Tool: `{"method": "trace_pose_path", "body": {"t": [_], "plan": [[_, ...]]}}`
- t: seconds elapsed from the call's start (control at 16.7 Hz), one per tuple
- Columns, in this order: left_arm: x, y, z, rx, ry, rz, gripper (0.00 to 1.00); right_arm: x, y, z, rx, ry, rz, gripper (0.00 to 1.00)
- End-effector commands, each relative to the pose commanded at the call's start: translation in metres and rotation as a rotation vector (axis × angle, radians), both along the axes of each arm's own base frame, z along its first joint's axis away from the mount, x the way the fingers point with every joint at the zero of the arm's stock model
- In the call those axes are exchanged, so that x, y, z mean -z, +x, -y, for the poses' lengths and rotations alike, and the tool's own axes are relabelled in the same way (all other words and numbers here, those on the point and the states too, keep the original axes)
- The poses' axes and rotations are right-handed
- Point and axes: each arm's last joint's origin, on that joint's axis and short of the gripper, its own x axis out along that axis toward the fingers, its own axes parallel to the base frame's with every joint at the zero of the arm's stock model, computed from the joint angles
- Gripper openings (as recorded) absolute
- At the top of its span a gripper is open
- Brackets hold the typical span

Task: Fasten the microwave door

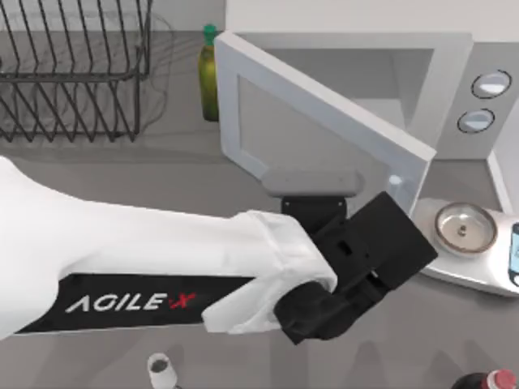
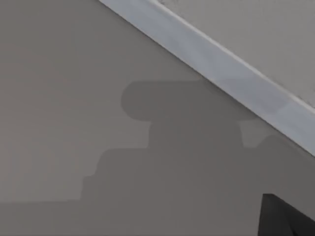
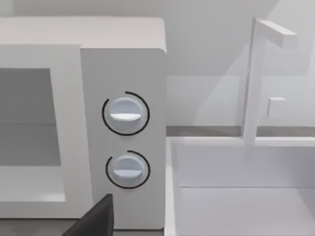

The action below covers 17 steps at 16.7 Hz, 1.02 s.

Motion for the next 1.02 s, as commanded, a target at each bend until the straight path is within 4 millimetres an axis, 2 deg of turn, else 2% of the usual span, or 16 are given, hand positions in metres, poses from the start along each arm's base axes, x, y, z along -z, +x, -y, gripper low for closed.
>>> {"method": "trace_pose_path", "body": {"t": [0.12, 0.24, 0.36, 0.6, 0.72, 0.84, 1.02], "plan": [[-0.001, 0.001, 0.0, -0.003, -0.004, 0.0, 0.0, 0.0, 0.0, 0.0, 0.0, 0.0, 0.0, 1.0], [0.002, 0.001, 0.008, -0.002, 0.006, -0.005, 0.0, 0.0, 0.0, 0.0, 0.0, 0.0, 0.0, 1.0], [0.003, 0.001, 0.026, -0.002, 0.013, -0.008, 0.0, 0.0, 0.0, 0.0, 0.0, 0.0, 0.0, 1.0], [-0.005, 0.002, 0.074, -0.002, -0.016, 0.005, 0.0, 0.0, 0.0, 0.0, 0.0, 0.0, 0.0, 1.0], [-0.004, 0.001, 0.09, -0.002, -0.014, 0.004, 0.0, 0.0, 0.0, 0.0, 0.0, 0.0, 0.0, 1.0], [-0.001, -0.001, 0.098, -0.003, -0.007, 0.001, 0.0, 0.0, 0.0, 0.0, 0.0, 0.0, 0.0, 1.0], [-0.001, -0.001, 0.099, -0.003, -0.005, 0.0, 0.0, 0.0, 0.0, 0.0, 0.0, 0.0, 0.0, 1.0]]}}
